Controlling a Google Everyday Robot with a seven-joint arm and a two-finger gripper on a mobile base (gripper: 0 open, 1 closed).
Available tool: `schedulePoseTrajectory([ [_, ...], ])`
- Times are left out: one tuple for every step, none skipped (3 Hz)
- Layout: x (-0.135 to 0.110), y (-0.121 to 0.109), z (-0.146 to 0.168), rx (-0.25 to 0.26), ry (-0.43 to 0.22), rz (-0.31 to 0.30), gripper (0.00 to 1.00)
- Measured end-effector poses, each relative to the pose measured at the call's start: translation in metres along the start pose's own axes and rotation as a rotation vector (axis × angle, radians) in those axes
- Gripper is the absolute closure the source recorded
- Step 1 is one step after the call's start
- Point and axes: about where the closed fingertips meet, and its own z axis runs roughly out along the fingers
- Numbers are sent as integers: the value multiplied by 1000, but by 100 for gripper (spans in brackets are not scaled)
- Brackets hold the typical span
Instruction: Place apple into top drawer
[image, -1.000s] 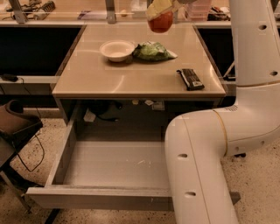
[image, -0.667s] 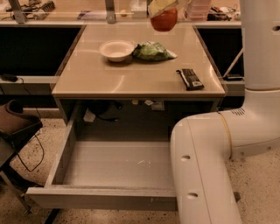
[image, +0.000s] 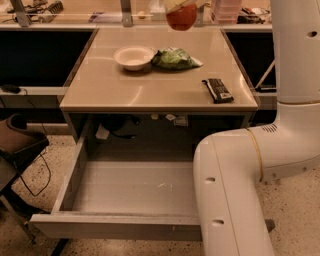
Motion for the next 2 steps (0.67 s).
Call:
schedulePoseTrajectory([
  [13,16,-6,-45,32,-9,100],
  [40,28,-28,-108,19,60,100],
])
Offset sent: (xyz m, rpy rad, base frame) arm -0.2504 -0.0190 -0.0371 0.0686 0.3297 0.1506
